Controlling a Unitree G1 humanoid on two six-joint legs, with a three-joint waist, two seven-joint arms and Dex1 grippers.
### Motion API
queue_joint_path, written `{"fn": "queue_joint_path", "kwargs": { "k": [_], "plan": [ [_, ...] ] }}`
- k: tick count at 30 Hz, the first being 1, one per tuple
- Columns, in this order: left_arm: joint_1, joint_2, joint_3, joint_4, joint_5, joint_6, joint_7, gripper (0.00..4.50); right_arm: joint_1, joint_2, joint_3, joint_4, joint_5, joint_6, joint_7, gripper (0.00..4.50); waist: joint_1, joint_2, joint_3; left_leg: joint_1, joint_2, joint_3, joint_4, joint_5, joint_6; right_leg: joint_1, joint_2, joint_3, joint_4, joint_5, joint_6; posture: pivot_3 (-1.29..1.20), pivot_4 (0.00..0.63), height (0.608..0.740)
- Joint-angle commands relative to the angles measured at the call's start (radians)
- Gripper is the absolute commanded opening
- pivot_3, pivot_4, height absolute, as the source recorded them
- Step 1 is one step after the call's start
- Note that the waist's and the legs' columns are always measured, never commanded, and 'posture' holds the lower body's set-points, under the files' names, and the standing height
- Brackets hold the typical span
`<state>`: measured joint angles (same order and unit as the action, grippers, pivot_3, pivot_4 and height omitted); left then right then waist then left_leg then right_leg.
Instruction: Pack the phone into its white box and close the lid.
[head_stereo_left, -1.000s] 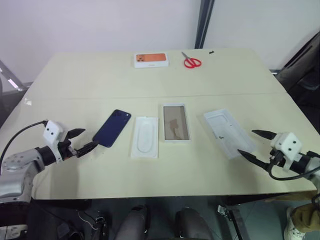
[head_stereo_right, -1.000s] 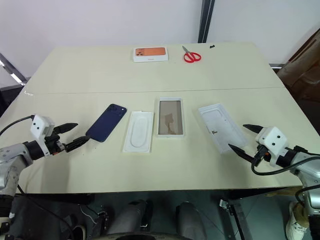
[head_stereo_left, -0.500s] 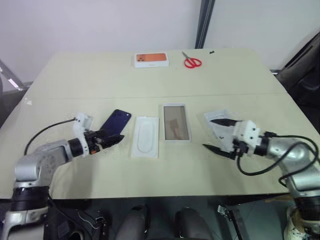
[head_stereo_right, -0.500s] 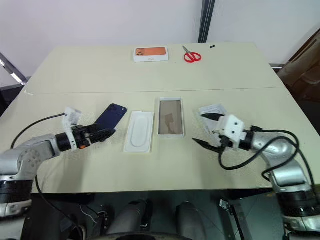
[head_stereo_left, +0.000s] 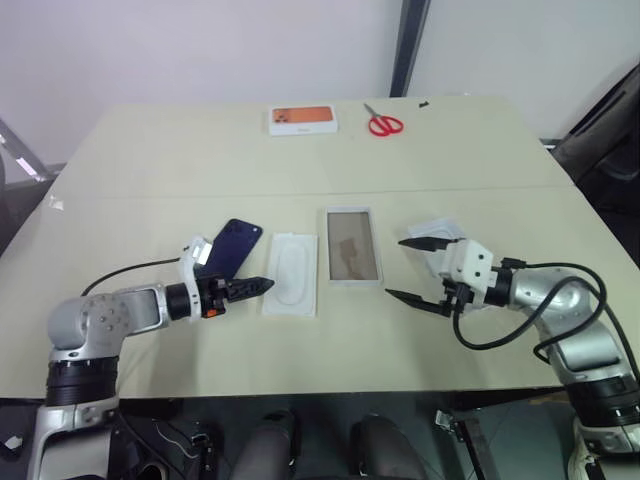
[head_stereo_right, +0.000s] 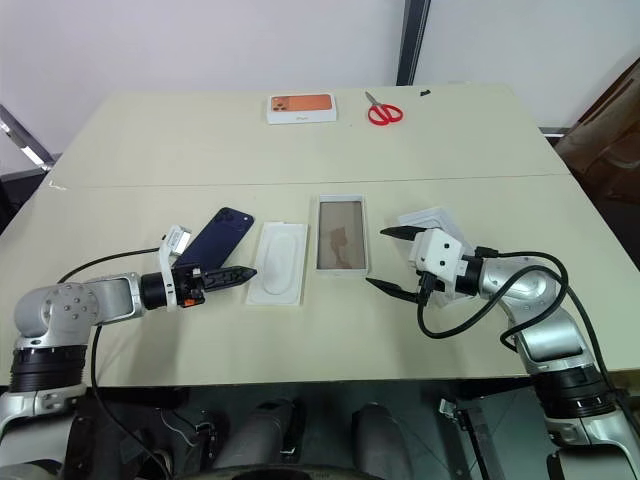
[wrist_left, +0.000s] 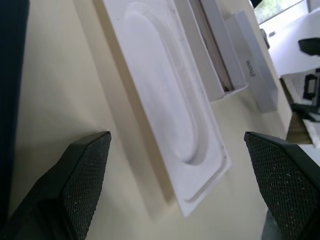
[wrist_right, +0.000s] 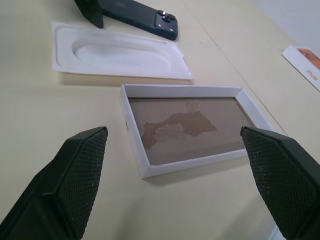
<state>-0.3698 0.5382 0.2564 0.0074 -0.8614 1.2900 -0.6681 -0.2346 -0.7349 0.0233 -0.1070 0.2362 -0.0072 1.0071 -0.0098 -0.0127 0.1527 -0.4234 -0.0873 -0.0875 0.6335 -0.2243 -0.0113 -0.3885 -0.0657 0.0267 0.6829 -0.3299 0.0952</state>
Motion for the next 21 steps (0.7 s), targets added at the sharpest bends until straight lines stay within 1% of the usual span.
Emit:
{"fn": "queue_joint_path", "kwargs": {
  "k": [1, 4, 6, 7, 11, 12, 21],
  "plan": [
    [-0.012, -0.039, 0.012, 0.013, -0.025, 0.033, 0.029, 4.5, -0.001, 0.005, -0.017, -0.03, -0.003, -0.016, -0.017, 4.45, 0.001, 0.0, 0.0, 0.0, 0.0, 0.0, 0.0, 0.0, -0.001, 0.0, 0.0, 0.0, 0.0, 0.0, 0.0, 0.0, 0.15, 0.734],
    [-0.008, -0.065, 0.006, 0.042, -0.002, 0.027, 0.053, 4.5, -0.003, 0.007, -0.021, -0.034, -0.01, -0.017, -0.03, 4.45, 0.002, 0.0, 0.0, 0.0, 0.0, 0.0, 0.001, 0.001, -0.001, 0.001, 0.0, 0.0, 0.0, 0.0, 0.0, 0.0, 0.15, 0.734],
    [-0.006, -0.078, 0.011, 0.059, 0.008, 0.012, 0.064, 3.98, -0.002, 0.006, -0.023, -0.038, -0.014, -0.017, -0.036, 4.5, 0.004, 0.0, 0.0, 0.0, 0.0, 0.0, 0.001, 0.001, -0.001, 0.001, 0.0, 0.0, 0.0, 0.0, 0.0, 0.0, 0.15, 0.734],
    [-0.005, -0.083, 0.012, 0.067, 0.009, 0.009, 0.066, 3.65, -0.002, 0.006, -0.024, -0.039, -0.014, -0.016, -0.038, 4.5, 0.004, 0.0, 0.0, 0.0, 0.0, 0.0, 0.001, 0.001, -0.001, 0.001, 0.0, 0.0, 0.0, 0.0, 0.0, 0.0, 0.15, 0.734],
    [0.002, -0.093, -0.001, 0.065, 0.015, 0.005, 0.071, 1.55, 0.003, 0.007, -0.022, -0.048, -0.016, -0.012, -0.047, 4.5, 0.002, 0.0, 0.0, 0.0, 0.0, 0.0, 0.001, 0.001, -0.001, 0.001, 0.0, 0.0, 0.0, 0.0, 0.0, 0.0, 0.15, 0.734],
    [0.001, -0.092, -0.005, 0.065, 0.019, -0.001, 0.069, 1.11, 0.004, 0.007, -0.021, -0.05, -0.017, -0.012, -0.048, 4.5, 0.003, 0.0, 0.0, 0.0, 0.0, 0.0, 0.001, 0.001, -0.001, 0.001, 0.0, 0.0, 0.0, 0.0, 0.0, 0.0, 0.15, 0.734],
    [-0.008, -0.086, -0.002, 0.08, 0.021, 0.005, 0.067, 1.11, -0.01, 0.015, -0.015, -0.046, -0.02, -0.009, -0.059, 4.5, 0.002, 0.001, -0.001, 0.001, 0.0, 0.0, 0.0, 0.001, -0.001, 0.001, 0.0, 0.0, 0.0, 0.0, 0.0, 0.0, 0.15, 0.734]
  ]
}}
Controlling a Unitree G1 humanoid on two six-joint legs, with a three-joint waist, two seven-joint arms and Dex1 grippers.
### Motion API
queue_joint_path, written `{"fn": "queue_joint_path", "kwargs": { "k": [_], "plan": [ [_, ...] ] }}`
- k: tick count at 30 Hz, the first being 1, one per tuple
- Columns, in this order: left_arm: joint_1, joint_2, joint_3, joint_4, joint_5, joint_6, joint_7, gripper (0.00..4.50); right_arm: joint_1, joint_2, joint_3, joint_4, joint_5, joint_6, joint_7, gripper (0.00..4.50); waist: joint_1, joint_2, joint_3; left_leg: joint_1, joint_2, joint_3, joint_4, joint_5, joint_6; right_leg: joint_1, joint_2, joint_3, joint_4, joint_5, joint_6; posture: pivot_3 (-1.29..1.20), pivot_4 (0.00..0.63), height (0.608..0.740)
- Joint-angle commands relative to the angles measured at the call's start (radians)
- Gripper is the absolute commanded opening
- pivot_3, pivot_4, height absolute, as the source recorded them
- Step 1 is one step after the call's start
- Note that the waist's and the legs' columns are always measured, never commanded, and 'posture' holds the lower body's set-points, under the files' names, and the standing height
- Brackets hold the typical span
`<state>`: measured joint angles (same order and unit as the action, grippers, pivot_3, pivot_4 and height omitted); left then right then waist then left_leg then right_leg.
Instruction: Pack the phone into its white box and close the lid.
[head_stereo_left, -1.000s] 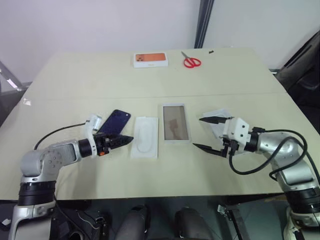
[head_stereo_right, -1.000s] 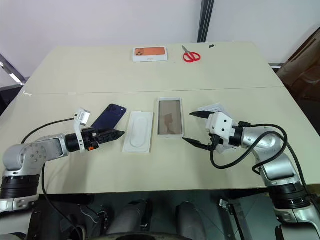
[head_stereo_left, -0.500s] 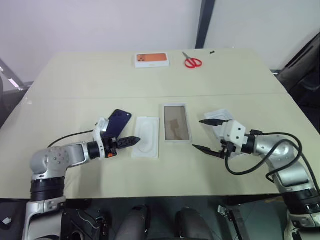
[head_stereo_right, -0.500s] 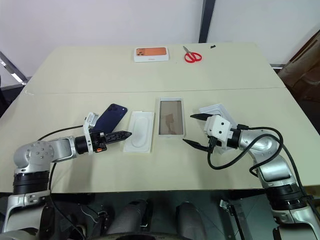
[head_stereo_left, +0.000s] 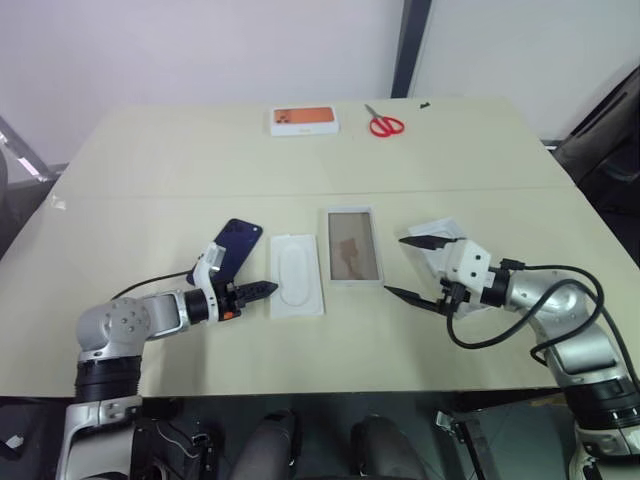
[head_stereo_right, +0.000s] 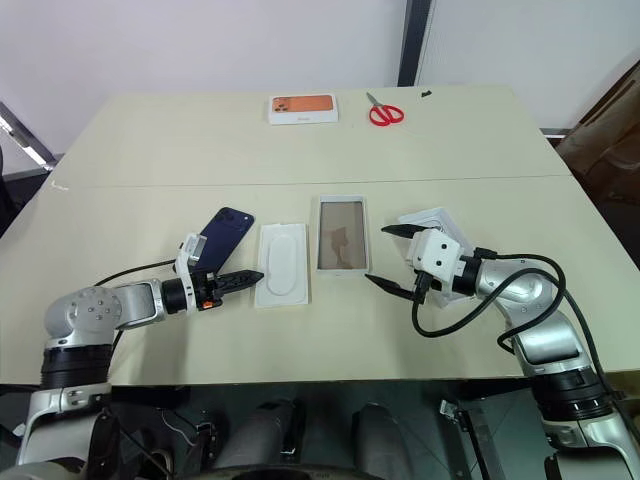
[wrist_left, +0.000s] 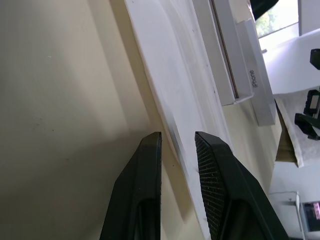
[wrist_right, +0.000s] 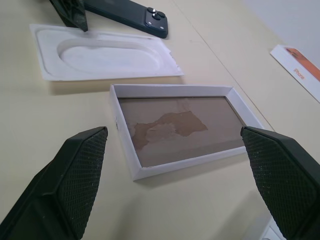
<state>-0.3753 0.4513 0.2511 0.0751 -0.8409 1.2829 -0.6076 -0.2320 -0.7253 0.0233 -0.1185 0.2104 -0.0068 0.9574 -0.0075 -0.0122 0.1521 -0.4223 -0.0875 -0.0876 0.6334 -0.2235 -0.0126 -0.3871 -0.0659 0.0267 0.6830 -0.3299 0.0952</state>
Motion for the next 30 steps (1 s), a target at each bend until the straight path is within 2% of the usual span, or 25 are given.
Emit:
{"fn": "queue_joint_path", "kwargs": {
  "k": [1, 3, 7, 18, 23, 27, 30],
  "plan": [
    [-0.003, -0.002, 0.004, 0.013, 0.0, 0.015, 0.011, 1.11, -0.013, 0.008, -0.013, -0.035, 0.005, -0.01, -0.012, 4.5, 0.0, 0.0, 0.0, 0.0, 0.0, 0.0, 0.0, 0.0, 0.0, 0.0, 0.0, 0.0, 0.0, 0.0, 0.0, 0.0, 0.15, 0.734],
    [-0.006, -0.011, 0.017, 0.022, -0.006, 0.029, 0.023, 1.11, -0.016, 0.013, -0.01, -0.035, 0.001, -0.013, -0.016, 4.5, 0.0, 0.0, 0.0, 0.0, 0.0, 0.0, 0.0, 0.0, 0.0, 0.0, 0.0, 0.0, 0.0, 0.0, 0.0, 0.0, 0.15, 0.734],
    [-0.013, -0.02, 0.026, 0.032, -0.015, 0.052, 0.027, 0.03, -0.025, 0.017, -0.007, -0.032, -0.004, -0.014, -0.02, 4.5, 0.008, 0.003, -0.002, 0.001, 0.0, 0.0, 0.0, 0.0, 0.0, 0.001, 0.0, 0.0, 0.0, 0.0, 0.0, 0.0, 0.15, 0.734],
    [-0.1, -0.008, 0.139, 0.06, -0.076, 0.102, 0.061, 0.03, -0.03, 0.026, 0.026, -0.039, 0.003, 0.011, 0.011, 4.5, 0.011, 0.002, -0.001, 0.005, 0.0, 0.0, 0.0, -0.002, 0.004, 0.005, 0.0, 0.0, -0.001, 0.0, 0.0, 0.0, 0.15, 0.734],
    [-0.154, 0.0, 0.214, 0.084, -0.115, 0.164, 0.086, 0.03, -0.074, 0.059, 0.097, -0.013, -0.006, 0.051, 0.046, 4.5, 0.007, 0.001, 0.0, 0.004, 0.0, 0.0, -0.001, 0.0, 0.0, 0.004, 0.0, 0.0, -0.001, 0.0, 0.0, 0.0, 0.15, 0.734],
    [-0.189, -0.017, 0.258, 0.112, -0.121, 0.178, 0.124, 0.03, -0.165, 0.102, 0.2, 0.106, -0.101, 0.042, 0.058, 4.5, -0.004, 0.001, 0.0, 0.004, 0.0, 0.0, -0.001, 0.0, 0.0, 0.004, 0.0, 0.0, -0.001, 0.0, 0.0, 0.0, 0.15, 0.734],
    [-0.192, -0.032, 0.271, 0.101, -0.123, 0.185, 0.148, 0.03, -0.221, 0.136, 0.235, 0.18, -0.113, 0.055, 0.079, 4.5, -0.005, 0.0, 0.0, 0.004, 0.0, 0.0, -0.001, 0.001, -0.001, 0.003, 0.0, 0.0, -0.001, 0.0, 0.0, 0.0, 0.15, 0.734]
  ]
}}
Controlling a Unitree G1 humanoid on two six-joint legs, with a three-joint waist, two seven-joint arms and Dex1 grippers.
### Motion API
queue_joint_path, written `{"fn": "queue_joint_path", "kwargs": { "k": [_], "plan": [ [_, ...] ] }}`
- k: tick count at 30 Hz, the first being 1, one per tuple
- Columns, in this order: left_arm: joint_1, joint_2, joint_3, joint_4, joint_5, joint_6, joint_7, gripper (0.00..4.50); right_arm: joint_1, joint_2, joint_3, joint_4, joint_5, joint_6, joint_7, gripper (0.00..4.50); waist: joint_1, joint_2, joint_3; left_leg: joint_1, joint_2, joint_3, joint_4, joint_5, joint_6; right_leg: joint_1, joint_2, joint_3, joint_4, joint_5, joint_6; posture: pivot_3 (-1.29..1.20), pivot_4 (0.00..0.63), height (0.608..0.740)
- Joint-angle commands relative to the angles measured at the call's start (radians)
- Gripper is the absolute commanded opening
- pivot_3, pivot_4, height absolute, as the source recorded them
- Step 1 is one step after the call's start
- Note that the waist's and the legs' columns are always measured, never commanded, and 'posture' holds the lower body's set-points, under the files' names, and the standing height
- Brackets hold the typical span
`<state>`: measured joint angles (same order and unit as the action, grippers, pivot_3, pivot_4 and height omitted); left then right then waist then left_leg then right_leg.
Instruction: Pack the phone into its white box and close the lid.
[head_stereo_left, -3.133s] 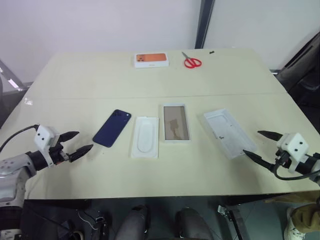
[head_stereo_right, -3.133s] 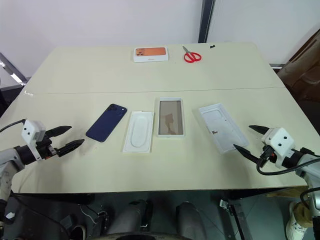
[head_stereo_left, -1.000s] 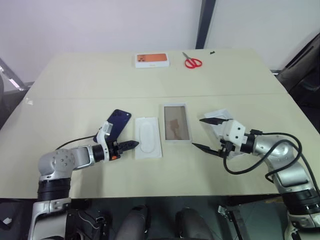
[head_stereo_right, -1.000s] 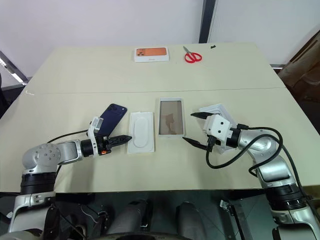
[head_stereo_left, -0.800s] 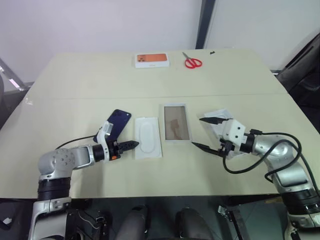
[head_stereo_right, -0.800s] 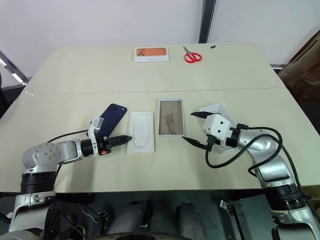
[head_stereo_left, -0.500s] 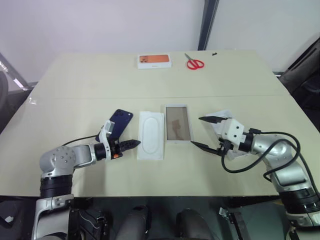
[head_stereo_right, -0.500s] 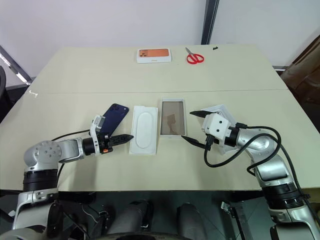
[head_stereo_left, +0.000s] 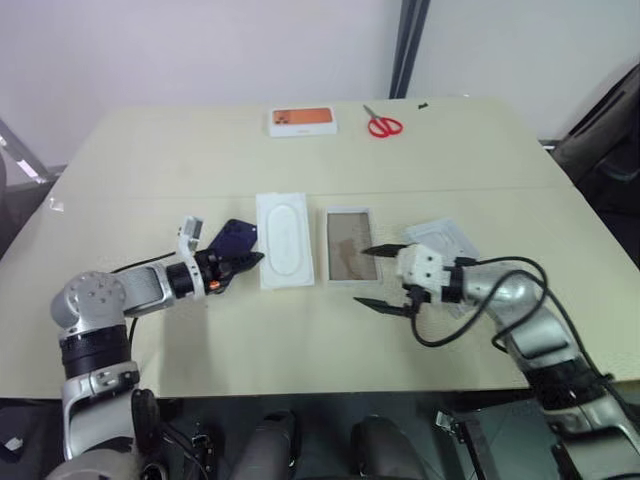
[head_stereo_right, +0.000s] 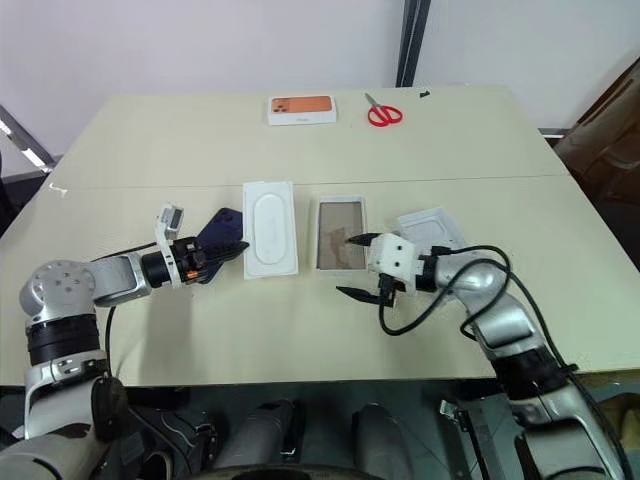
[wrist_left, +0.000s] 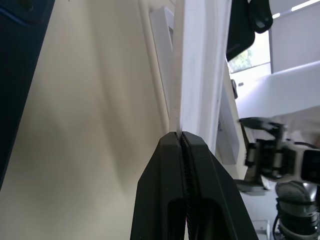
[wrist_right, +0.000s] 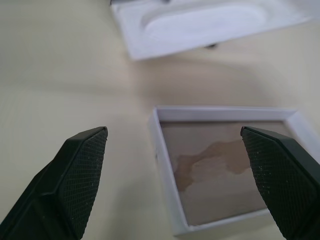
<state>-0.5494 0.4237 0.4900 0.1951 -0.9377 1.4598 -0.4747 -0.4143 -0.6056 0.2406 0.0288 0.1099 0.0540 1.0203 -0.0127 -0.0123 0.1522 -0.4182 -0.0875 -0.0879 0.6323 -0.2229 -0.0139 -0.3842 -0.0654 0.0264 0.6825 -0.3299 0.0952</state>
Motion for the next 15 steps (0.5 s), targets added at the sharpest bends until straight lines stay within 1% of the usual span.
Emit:
{"fn": "queue_joint_path", "kwargs": {
  "k": [1, 4, 6, 8, 12, 14, 15],
  "plan": [
    [-0.013, -0.011, 0.035, -0.031, -0.023, -0.007, 0.023, 0.03, -0.053, 0.032, 0.024, 0.051, -0.003, 0.006, 0.027, 4.5, 0.0, 0.0, 0.0, 0.0, 0.0, 0.0, 0.0, 0.0, 0.0, 0.0, 0.0, 0.0, 0.0, 0.0, 0.0, 0.0, 0.15, 0.734],
    [-0.006, -0.027, 0.047, -0.052, -0.027, -0.022, 0.046, 0.03, -0.083, 0.059, 0.043, 0.105, -0.013, 0.002, 0.041, 4.5, 0.0, 0.0, 0.0, -0.001, 0.0, 0.0, 0.0, 0.0, -0.001, -0.001, 0.0, 0.0, 0.0, 0.0, 0.0, 0.0, 0.15, 0.734],
    [0.003, -0.04, 0.051, -0.071, -0.024, -0.039, 0.064, 0.0, -0.09, 0.057, 0.062, 0.14, -0.034, -0.017, 0.057, 3.92, 0.001, 0.0, 0.0, -0.001, 0.0, 0.0, 0.0, 0.0, -0.001, -0.001, 0.0, 0.0, 0.0, 0.0, 0.0, 0.0, 0.15, 0.734],
    [0.009, -0.053, 0.061, -0.086, -0.034, -0.039, 0.079, 0.0, -0.092, 0.054, 0.067, 0.15, -0.033, -0.014, 0.079, 3.19, 0.0, 0.0, 0.0, -0.001, 0.0, 0.0, 0.0, 0.0, -0.001, -0.001, 0.0, 0.0, 0.0, 0.0, 0.0, 0.0, 0.15, 0.734],
    [0.013, -0.071, 0.088, -0.107, -0.064, -0.018, 0.106, 0.0, -0.097, 0.052, 0.069, 0.149, -0.03, -0.007, 0.116, 1.0, -0.001, 0.0, 0.0, -0.002, 0.0, 0.0, 0.0, 0.0, -0.001, -0.002, 0.0, 0.0, 0.0, 0.0, 0.0, 0.0, 0.15, 0.734],
    [0.012, -0.073, 0.09, -0.114, -0.077, -0.008, 0.114, 0.0, -0.096, 0.055, 0.072, 0.148, -0.038, -0.007, 0.119, 0.03, -0.001, 0.0, 0.0, -0.002, 0.0, 0.0, 0.0, 0.0, -0.001, -0.002, 0.0, 0.0, 0.0, 0.0, 0.0, 0.0, 0.15, 0.734],
    [0.003, -0.079, 0.098, -0.113, -0.086, -0.005, 0.123, 0.0, -0.091, 0.06, 0.078, 0.138, -0.042, -0.007, 0.121, 0.03, -0.001, 0.0, 0.0, -0.002, 0.0, 0.0, 0.0, 0.0, -0.001, -0.002, 0.0, 0.0, 0.0, 0.0, 0.0, 0.0, 0.15, 0.734]
  ]
}}
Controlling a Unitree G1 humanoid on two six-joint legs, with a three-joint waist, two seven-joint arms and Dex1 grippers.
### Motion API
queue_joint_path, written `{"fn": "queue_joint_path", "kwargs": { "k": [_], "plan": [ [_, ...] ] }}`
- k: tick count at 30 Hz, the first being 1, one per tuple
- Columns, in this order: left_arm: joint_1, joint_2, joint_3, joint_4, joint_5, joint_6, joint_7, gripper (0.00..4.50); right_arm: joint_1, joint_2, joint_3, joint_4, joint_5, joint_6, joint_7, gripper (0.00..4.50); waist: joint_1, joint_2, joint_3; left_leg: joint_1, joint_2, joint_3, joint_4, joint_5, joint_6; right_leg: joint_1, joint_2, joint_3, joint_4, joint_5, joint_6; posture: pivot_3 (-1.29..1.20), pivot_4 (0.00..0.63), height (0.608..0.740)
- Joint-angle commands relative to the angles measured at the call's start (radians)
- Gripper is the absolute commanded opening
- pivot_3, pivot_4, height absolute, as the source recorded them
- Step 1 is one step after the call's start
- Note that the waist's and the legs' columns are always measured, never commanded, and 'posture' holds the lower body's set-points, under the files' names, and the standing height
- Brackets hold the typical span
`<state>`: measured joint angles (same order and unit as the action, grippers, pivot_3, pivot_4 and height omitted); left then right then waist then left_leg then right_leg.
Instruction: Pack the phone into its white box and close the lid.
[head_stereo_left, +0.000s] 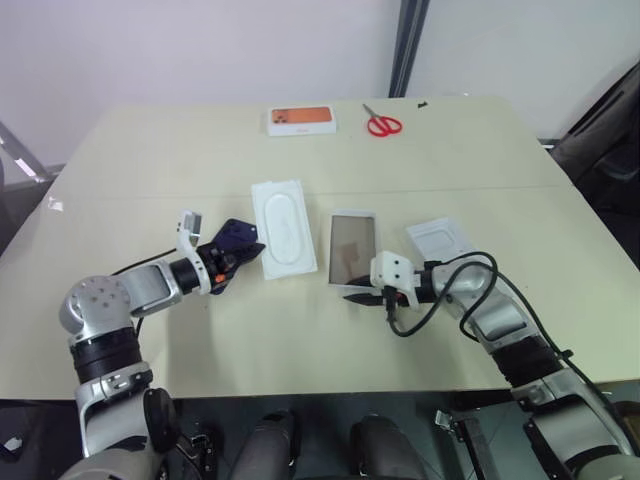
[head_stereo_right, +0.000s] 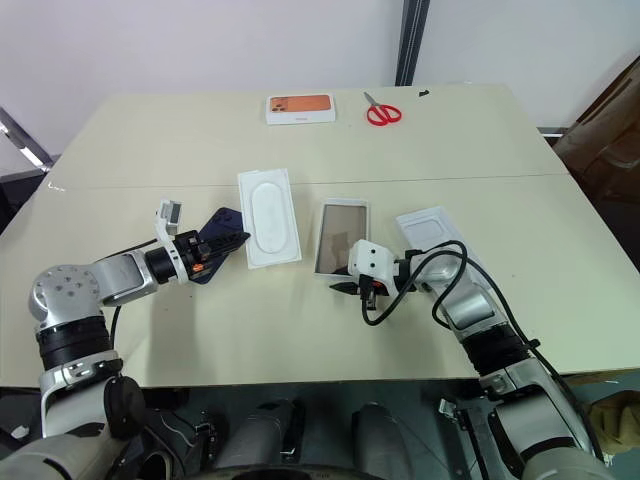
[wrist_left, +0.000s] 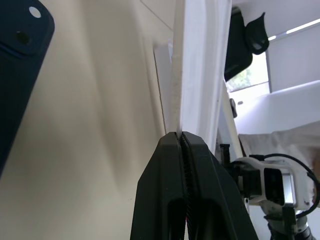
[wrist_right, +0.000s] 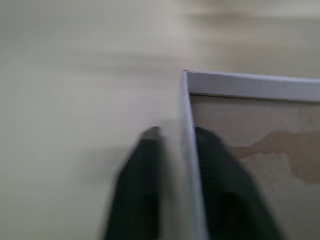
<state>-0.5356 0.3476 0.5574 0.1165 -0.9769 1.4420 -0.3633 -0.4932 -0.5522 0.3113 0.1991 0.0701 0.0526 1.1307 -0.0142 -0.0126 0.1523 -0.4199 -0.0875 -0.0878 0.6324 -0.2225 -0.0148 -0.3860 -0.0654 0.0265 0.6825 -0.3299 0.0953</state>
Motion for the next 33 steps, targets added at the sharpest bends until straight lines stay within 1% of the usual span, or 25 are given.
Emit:
{"fn": "queue_joint_path", "kwargs": {
  "k": [1, 5, 9, 13, 15, 18, 19, 20, 21, 22, 24, 27, 29, 33],
  "plan": [
    [-0.022, -0.01, 0.041, -0.031, -0.058, 0.019, 0.022, 0.0, -0.007, 0.013, 0.012, -0.051, 0.0, 0.001, 0.012, 0.03, 0.001, 0.0, 0.0, 0.0, 0.0, 0.0, 0.0, 0.0, 0.0, 0.0, 0.0, 0.0, 0.0, 0.0, 0.0, 0.0, 0.15, 0.734],
    [-0.067, -0.045, 0.084, -0.014, -0.108, 0.045, 0.072, 0.0, 0.011, 0.056, 0.029, -0.156, 0.011, 0.056, -0.008, 0.03, 0.0, -0.001, 0.0, 0.0, 0.0, 0.0, 0.0, 0.0, 0.0, 0.0, 0.0, 0.0, 0.0, 0.0, 0.0, 0.0, 0.15, 0.734],
    [-0.077, -0.076, 0.092, -0.013, -0.143, 0.069, 0.107, 0.0, 0.038, 0.101, 0.052, -0.239, 0.004, 0.123, -0.048, 0.03, 0.0, -0.001, 0.0, -0.001, 0.0, 0.0, 0.0, 0.0, 0.0, -0.001, 0.0, 0.0, 0.0, 0.0, 0.0, 0.0, 0.15, 0.734],
    [-0.051, -0.094, 0.055, -0.046, -0.15, 0.092, 0.118, 0.0, 0.062, 0.124, 0.063, -0.274, -0.01, 0.152, -0.098, 0.03, 0.002, -0.001, 0.0, -0.001, 0.0, 0.0, 0.0, 0.0, -0.001, -0.002, 0.0, 0.0, 0.0, 0.0, 0.0, 0.0, 0.15, 0.734],
    [-0.042, -0.095, 0.048, -0.049, -0.152, 0.095, 0.119, 0.0, 0.067, 0.118, 0.061, -0.282, -0.002, 0.171, -0.096, 0.03, 0.001, -0.001, 0.0, -0.001, 0.0, 0.0, 0.0, 0.0, -0.001, -0.002, 0.0, 0.0, 0.001, 0.0, 0.0, 0.0, 0.15, 0.734],
    [-0.033, -0.083, 0.033, -0.048, -0.147, 0.093, 0.113, 0.0, 0.074, 0.103, 0.059, -0.289, 0.003, 0.173, -0.084, 0.9, 0.001, -0.001, 0.0, -0.001, 0.0, 0.0, 0.0, 0.0, -0.001, -0.002, 0.0, 0.0, 0.001, 0.0, 0.0, 0.0, 0.15, 0.734],
    [-0.031, -0.079, 0.03, -0.048, -0.146, 0.093, 0.111, 0.0, 0.076, 0.098, 0.058, -0.294, 0.002, 0.171, -0.086, 1.33, 0.001, -0.001, 0.0, -0.001, 0.0, 0.0, 0.0, 0.0, -0.001, -0.002, 0.0, 0.0, 0.001, 0.0, 0.0, 0.0, 0.15, 0.734],
    [-0.03, -0.077, 0.028, -0.048, -0.146, 0.092, 0.11, 0.0, 0.078, 0.095, 0.056, -0.297, 0.001, 0.17, -0.088, 1.61, 0.002, -0.001, 0.0, -0.001, 0.0, 0.0, 0.0, 0.0, -0.001, -0.002, 0.0, 0.0, 0.001, 0.0, 0.0, 0.0, 0.15, 0.734],
    [-0.027, -0.07, 0.02, -0.05, -0.144, 0.093, 0.105, 0.0, 0.081, 0.088, 0.051, -0.302, -0.004, 0.161, -0.094, 2.24, 0.002, -0.001, 0.0, -0.001, 0.0, 0.0, 0.0, 0.0, -0.001, -0.002, 0.0, 0.0, 0.001, 0.0, 0.0, 0.0, 0.15, 0.734],
    [-0.024, -0.063, 0.013, -0.051, -0.142, 0.093, 0.099, 0.0, 0.085, 0.081, 0.046, -0.308, -0.008, 0.154, -0.098, 2.64, 0.001, -0.001, 0.0, -0.001, 0.0, 0.0, 0.0, 0.0, -0.001, -0.002, 0.0, 0.0, 0.0, 0.0, 0.0, 0.0, 0.15, 0.734],
    [-0.013, -0.042, -0.011, -0.056, -0.135, 0.092, 0.079, 0.0, 0.098, 0.053, 0.033, -0.332, 0.0, 0.156, -0.088, 3.61, 0.001, -0.001, 0.0, -0.001, 0.0, 0.0, 0.0, 0.0, -0.001, -0.002, 0.0, 0.0, 0.001, 0.0, 0.0, 0.0, 0.15, 0.734],
    [0.0, -0.015, -0.047, -0.061, -0.126, 0.083, 0.051, 0.0, 0.122, -0.004, -0.006, -0.369, 0.031, 0.178, -0.07, 3.61, 0.004, -0.001, 0.0, -0.001, 0.0, 0.0, 0.0, 0.0, -0.001, -0.001, 0.0, 0.0, 0.0, 0.0, 0.0, 0.0, 0.15, 0.734],
    [0.002, -0.002, -0.066, -0.053, -0.122, 0.076, 0.031, 0.0, 0.137, -0.047, -0.059, -0.382, 0.058, 0.189, -0.067, 3.61, 0.004, -0.001, 0.0, -0.001, 0.0, 0.0, 0.0, 0.0, -0.001, -0.001, 0.0, 0.0, 0.0, 0.0, 0.0, 0.0, 0.15, 0.734],
    [0.002, 0.031, -0.153, -0.04, -0.084, 0.037, -0.035, 0.0, 0.154, -0.089, -0.155, -0.371, 0.126, 0.213, -0.067, 3.61, 0.003, -0.001, 0.0, -0.002, 0.0, 0.0, 0.0, 0.0, -0.001, -0.001, 0.0, 0.0, 0.0, 0.0, 0.0, 0.0, 0.15, 0.734]
  ]
}}
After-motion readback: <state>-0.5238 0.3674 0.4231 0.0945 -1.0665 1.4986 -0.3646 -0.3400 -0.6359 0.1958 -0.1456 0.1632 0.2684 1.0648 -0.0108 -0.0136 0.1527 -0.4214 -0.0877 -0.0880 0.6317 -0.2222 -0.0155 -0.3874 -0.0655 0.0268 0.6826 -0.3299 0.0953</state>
